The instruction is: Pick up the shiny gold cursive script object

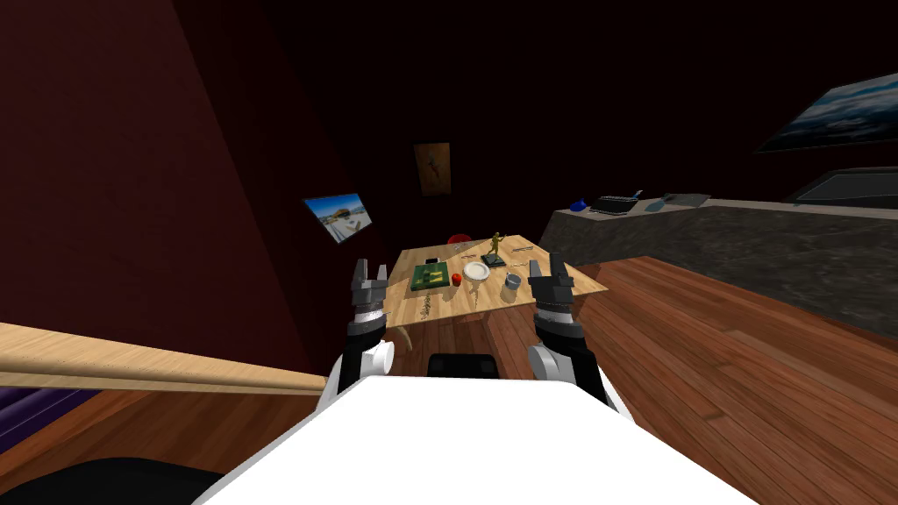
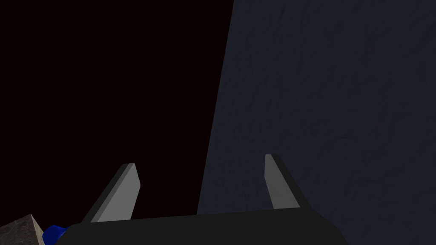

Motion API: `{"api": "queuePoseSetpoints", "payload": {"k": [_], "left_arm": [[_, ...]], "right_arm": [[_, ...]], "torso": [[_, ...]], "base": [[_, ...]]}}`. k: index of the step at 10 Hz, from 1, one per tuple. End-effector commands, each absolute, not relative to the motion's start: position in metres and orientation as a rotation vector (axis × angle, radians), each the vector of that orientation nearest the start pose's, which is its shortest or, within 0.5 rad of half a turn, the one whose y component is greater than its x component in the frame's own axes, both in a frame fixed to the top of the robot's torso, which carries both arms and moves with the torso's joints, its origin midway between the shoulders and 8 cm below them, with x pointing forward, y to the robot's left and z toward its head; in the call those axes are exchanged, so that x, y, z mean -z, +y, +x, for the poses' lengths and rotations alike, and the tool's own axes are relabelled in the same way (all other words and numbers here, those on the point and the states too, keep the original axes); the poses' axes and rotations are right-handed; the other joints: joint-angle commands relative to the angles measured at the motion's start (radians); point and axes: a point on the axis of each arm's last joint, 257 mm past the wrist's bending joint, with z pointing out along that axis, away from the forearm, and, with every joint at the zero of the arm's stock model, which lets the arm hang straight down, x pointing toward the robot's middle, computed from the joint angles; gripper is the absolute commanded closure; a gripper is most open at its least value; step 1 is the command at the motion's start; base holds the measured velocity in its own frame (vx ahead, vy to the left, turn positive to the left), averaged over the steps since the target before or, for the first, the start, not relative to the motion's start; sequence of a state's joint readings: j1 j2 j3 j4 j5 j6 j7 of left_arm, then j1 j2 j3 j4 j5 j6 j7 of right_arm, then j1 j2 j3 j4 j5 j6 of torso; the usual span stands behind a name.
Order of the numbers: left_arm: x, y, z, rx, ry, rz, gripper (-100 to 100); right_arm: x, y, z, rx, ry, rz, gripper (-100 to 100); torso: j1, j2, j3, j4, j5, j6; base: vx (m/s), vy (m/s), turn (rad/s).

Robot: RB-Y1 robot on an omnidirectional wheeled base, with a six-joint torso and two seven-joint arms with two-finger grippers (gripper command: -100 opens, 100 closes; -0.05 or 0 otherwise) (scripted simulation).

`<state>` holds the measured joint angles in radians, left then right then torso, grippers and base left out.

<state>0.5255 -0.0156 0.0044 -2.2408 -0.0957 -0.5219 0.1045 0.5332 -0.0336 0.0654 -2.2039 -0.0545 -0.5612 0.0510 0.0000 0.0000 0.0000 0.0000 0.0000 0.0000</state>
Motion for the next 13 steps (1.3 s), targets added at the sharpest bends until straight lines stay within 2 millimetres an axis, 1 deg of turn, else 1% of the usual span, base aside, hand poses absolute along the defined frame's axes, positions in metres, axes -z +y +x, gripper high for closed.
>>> {"api": "queuePoseSetpoints", "payload": {"k": [1,3,5,8,9,11,12,13], "left_arm": [[0.004,0.272,0.353,1.322,0.701,-0.673,-100],[0.016,0.272,0.364,1.324,0.766,-0.676,-100],[0.034,0.275,0.381,1.323,0.83,-0.704,-100],[0.066,0.287,0.41,1.311,0.913,-0.786,-100],[0.066,0.287,0.41,1.309,0.914,-0.789,-100],[0.089,0.299,0.432,1.297,0.956,-0.865,-100],[0.09,0.299,0.432,1.295,0.959,-0.869,-100],[0.102,0.306,0.442,1.288,0.974,-0.912,-100]], "right_arm": [[0.01,-0.267,0.347,-1.331,0.652,0.697,0],[0.01,-0.267,0.347,-1.331,0.652,0.697,0],[0.01,-0.267,0.347,-1.331,0.652,0.697,0],[0.01,-0.267,0.347,-1.331,0.652,0.697,0],[0.01,-0.267,0.347,-1.331,0.652,0.697,0],[0.01,-0.267,0.347,-1.331,0.652,0.697,0],[0.01,-0.267,0.347,-1.331,0.652,0.697,0],[0.01,-0.267,0.347,-1.331,0.652,0.697,0]], "torso": [[0.0,0.0,0.0,0.0,0.0,0.0],[-0.002,0.001,0.0,0.0,0.0,0.0],[-0.003,0.001,0.001,0.0,-0.001,0.0],[-0.006,0.002,0.001,0.0,-0.001,0.0],[-0.006,0.002,0.001,0.0,-0.001,0.0],[-0.004,0.001,0.001,0.0,-0.001,0.0],[-0.006,0.002,0.001,0.0,-0.001,0.0],[-0.005,0.002,0.001,0.0,-0.001,0.0]], "base": [[-0.005,-0.013,-0.015],[-0.017,-0.036,-0.025],[-0.025,-0.052,-0.038],[-0.033,-0.088,-0.063],[-0.027,-0.064,-0.012],[-0.027,-0.076,-0.067],[-0.032,-0.073,-0.03],[-0.035,-0.067,-0.051]]}}
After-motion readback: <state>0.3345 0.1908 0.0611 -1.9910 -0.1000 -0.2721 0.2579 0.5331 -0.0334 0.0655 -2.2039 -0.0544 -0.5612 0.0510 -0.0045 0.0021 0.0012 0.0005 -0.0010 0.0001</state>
